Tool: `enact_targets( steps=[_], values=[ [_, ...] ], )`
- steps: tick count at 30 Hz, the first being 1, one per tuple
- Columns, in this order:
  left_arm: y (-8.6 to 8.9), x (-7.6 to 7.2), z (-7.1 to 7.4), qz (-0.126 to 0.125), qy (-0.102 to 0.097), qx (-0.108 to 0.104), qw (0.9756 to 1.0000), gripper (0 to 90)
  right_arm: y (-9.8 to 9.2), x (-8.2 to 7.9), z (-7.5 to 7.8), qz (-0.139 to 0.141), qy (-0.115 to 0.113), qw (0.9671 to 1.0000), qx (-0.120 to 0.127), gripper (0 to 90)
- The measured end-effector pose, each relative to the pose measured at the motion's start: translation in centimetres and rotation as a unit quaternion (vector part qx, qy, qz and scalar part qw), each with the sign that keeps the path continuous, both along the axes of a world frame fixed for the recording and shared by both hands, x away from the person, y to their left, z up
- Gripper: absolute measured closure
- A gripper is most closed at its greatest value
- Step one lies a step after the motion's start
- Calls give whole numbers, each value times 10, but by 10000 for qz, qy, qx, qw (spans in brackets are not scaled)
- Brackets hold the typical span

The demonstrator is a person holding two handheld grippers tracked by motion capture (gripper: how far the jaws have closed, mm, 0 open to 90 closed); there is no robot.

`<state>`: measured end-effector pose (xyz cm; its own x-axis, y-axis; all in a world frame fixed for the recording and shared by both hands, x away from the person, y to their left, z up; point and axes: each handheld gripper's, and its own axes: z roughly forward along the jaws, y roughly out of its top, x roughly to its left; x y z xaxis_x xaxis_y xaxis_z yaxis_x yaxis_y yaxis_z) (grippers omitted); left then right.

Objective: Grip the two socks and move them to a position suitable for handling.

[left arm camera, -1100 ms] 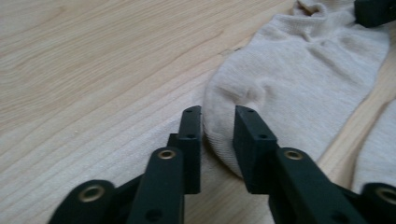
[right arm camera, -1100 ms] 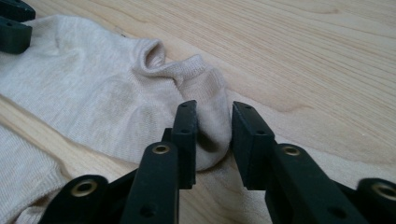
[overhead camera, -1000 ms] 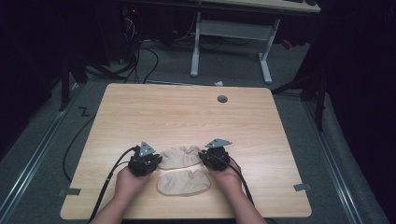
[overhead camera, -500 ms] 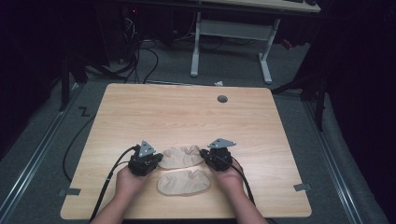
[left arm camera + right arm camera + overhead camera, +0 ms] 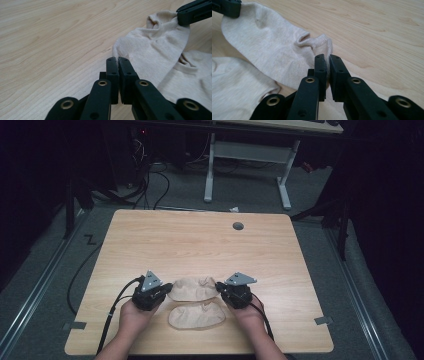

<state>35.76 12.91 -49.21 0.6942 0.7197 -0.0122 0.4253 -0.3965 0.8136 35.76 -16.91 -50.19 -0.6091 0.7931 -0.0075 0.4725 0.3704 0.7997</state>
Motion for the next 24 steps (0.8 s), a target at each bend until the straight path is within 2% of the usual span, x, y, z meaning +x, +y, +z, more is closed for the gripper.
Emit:
enact_targets(
  steps=[8,13,24],
  values=[
    [-3,-14,5,-57,-51,13,10000,874,-3,-18,9,165,-140,9998,34,848],
    [1,-23,6,-37,-45,-41,10000,874,-6,-24,10,214,-118,9997,61,848],
    [-1,-45,11,-193,-136,47,9997,874,-8,-39,11,315,-125,9994,47,848]
  ],
)
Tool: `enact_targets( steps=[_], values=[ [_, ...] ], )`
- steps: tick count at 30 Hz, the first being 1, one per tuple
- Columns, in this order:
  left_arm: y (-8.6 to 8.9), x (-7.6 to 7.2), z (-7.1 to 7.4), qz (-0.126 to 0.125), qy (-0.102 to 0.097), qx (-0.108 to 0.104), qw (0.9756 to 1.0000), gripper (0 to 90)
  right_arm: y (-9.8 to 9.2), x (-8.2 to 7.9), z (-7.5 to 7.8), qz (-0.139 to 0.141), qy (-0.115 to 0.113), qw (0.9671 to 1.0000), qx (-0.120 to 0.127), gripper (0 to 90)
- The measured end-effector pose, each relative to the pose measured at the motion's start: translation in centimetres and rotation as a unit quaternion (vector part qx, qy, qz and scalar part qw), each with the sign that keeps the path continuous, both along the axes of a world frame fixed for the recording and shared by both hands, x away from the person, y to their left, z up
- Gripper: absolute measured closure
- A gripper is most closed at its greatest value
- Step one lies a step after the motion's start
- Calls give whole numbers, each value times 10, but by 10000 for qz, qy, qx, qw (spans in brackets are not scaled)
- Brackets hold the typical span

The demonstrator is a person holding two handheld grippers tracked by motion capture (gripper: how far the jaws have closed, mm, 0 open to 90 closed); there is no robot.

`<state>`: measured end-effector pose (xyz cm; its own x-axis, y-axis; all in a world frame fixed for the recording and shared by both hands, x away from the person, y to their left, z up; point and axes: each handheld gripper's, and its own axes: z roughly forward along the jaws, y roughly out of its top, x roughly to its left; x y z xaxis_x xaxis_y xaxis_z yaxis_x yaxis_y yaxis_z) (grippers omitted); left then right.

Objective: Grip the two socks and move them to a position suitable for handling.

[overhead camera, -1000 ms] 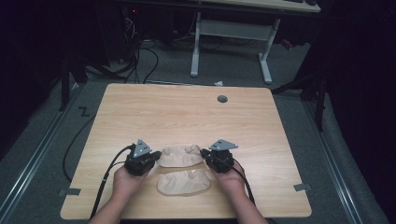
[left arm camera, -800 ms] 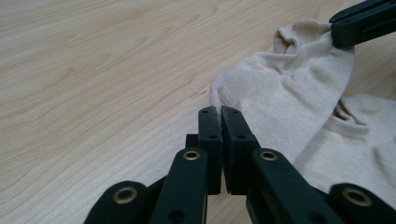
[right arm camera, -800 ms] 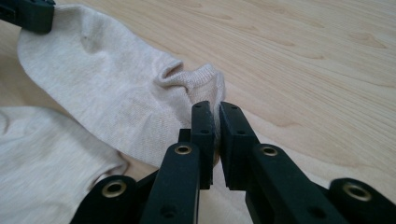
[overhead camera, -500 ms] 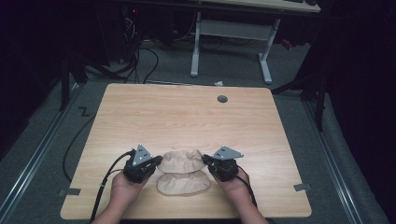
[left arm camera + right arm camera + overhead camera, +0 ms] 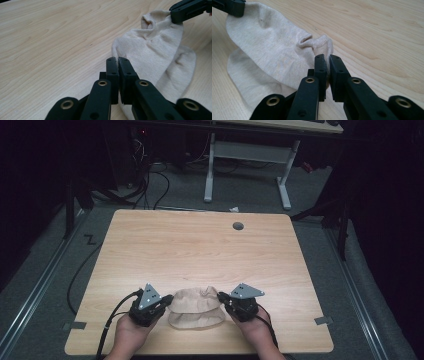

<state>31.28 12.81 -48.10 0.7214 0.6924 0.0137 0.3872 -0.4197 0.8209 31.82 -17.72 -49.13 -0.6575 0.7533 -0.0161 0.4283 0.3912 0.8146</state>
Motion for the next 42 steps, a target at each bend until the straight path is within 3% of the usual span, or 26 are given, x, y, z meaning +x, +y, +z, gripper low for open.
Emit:
enact_targets(
  steps=[5,15,24,30,40,42],
  values=[
    [1,-7,-1,-36,46,41,10000,874,-2,-8,0,12,-12,10000,-42,848],
    [-8,-22,-12,-266,179,370,9988,873,-1,-27,-7,127,77,9994,-312,848],
    [-7,-24,-20,-257,325,514,9978,872,-1,-30,-13,154,236,9989,-386,846],
    [-11,-21,-28,-267,417,755,9959,870,-1,-29,-18,174,389,9980,-468,844],
    [-11,-13,-37,-212,533,786,9953,831,0,-26,-24,178,583,9966,-553,793],
    [-13,-15,-38,20,645,343,9973,791,0,-26,-24,163,561,9970,-506,754]
  ],
)
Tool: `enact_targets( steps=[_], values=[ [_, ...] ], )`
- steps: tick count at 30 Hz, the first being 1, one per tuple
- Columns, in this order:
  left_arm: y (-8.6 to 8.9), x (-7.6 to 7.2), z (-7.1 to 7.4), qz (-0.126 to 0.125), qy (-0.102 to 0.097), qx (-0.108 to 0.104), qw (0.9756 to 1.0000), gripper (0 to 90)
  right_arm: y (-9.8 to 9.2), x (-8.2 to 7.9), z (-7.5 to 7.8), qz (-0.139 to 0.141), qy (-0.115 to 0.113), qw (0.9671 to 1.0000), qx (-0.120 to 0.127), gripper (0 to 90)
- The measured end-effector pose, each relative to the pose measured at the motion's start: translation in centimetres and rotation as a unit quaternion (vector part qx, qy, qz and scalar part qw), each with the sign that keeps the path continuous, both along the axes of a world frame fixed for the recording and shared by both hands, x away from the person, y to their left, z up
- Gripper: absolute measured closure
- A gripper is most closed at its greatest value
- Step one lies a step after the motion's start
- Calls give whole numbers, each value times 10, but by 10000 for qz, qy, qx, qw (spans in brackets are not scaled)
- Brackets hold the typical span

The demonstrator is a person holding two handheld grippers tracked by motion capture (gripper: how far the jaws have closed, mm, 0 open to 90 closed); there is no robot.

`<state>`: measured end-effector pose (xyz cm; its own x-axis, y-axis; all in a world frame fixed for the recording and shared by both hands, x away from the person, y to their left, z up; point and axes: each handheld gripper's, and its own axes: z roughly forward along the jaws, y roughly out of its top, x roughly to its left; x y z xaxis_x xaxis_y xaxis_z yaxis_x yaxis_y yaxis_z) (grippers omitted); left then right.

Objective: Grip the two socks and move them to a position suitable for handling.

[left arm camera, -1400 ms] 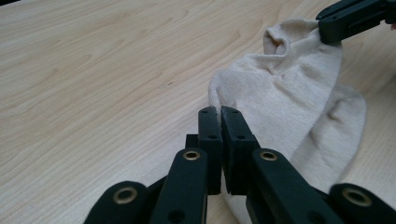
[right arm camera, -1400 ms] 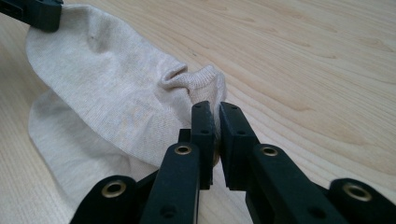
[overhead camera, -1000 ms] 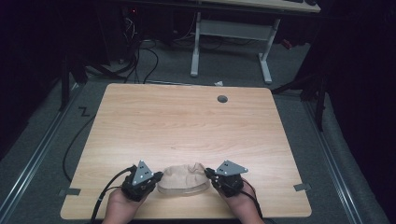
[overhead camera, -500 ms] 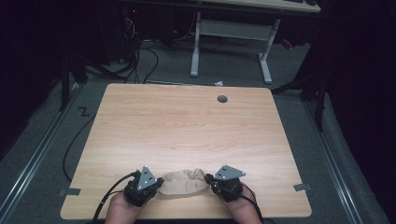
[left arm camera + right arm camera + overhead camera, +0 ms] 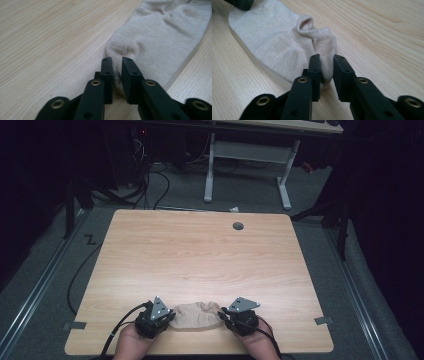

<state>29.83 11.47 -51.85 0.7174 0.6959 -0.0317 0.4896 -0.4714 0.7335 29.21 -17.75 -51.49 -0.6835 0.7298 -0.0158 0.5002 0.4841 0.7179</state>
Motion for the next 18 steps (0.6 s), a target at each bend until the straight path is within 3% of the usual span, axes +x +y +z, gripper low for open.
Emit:
enact_targets(
  steps=[1,3,8,12,18],
  values=[
    [0,0,0,23,-14,-51,10000,751,-1,0,1,-19,-35,10000,39,725],
    [6,3,5,-90,-121,110,9998,683,-2,0,3,-32,-102,9999,80,687],
    [11,12,10,-68,-260,-62,9996,589,-7,2,11,-148,-352,9989,258,638],
    [17,22,11,79,-283,-218,9993,539,-15,6,13,-342,-424,9977,401,607],
    [37,38,16,388,-371,-317,9981,504,-30,15,10,-679,-615,9953,324,568]
  ],
)
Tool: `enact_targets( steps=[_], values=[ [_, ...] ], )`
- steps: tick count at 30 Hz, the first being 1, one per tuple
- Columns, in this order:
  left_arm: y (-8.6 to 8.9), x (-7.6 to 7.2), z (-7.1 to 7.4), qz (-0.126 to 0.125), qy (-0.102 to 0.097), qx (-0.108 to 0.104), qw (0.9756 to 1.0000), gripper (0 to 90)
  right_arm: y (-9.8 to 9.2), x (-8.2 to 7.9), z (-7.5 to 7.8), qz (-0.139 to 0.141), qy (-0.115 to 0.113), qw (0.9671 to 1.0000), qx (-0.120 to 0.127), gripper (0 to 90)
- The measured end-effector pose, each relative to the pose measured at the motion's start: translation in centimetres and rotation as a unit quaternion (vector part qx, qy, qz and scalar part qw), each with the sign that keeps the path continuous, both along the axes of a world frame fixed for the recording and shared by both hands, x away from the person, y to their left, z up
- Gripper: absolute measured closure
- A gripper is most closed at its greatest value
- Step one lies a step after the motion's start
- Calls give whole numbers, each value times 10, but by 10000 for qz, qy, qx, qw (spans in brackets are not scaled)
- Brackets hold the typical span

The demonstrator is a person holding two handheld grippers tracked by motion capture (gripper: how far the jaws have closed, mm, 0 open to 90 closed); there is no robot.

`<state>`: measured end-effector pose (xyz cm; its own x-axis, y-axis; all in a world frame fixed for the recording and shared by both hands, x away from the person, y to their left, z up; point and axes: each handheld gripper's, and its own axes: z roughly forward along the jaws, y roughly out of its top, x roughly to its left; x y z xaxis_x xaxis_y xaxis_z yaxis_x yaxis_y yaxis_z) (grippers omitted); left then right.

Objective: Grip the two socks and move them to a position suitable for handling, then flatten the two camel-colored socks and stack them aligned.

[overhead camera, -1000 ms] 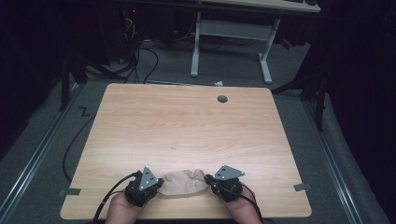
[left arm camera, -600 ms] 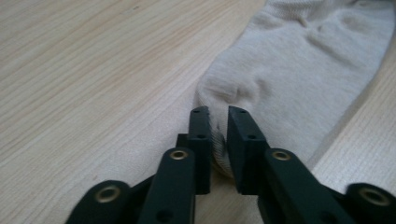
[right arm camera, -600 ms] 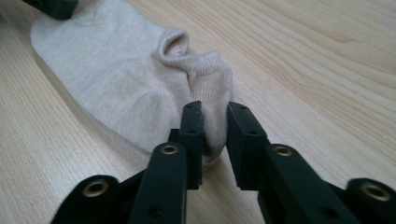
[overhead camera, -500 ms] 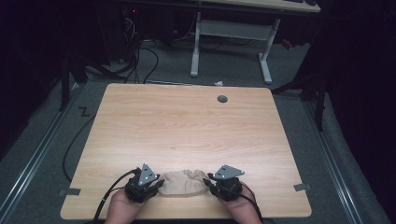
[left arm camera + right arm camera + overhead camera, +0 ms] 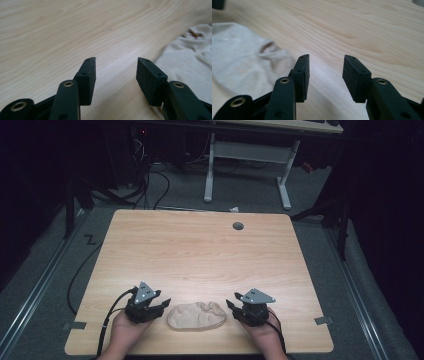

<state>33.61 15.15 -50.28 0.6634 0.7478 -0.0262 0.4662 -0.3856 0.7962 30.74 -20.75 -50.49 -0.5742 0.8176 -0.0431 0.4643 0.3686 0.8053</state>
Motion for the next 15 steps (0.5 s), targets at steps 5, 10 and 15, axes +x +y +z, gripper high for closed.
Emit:
enact_targets(
  steps=[5,10,15],
  values=[
    [27,16,0,466,-75,106,9988,486,-22,11,-7,-411,51,9991,-38,550],
    [53,32,-7,943,135,2,9955,486,-44,17,-11,-769,101,9970,-6,549],
    [57,35,-7,1045,167,-27,9944,486,-59,20,-14,-958,182,9952,38,547]
  ],
)
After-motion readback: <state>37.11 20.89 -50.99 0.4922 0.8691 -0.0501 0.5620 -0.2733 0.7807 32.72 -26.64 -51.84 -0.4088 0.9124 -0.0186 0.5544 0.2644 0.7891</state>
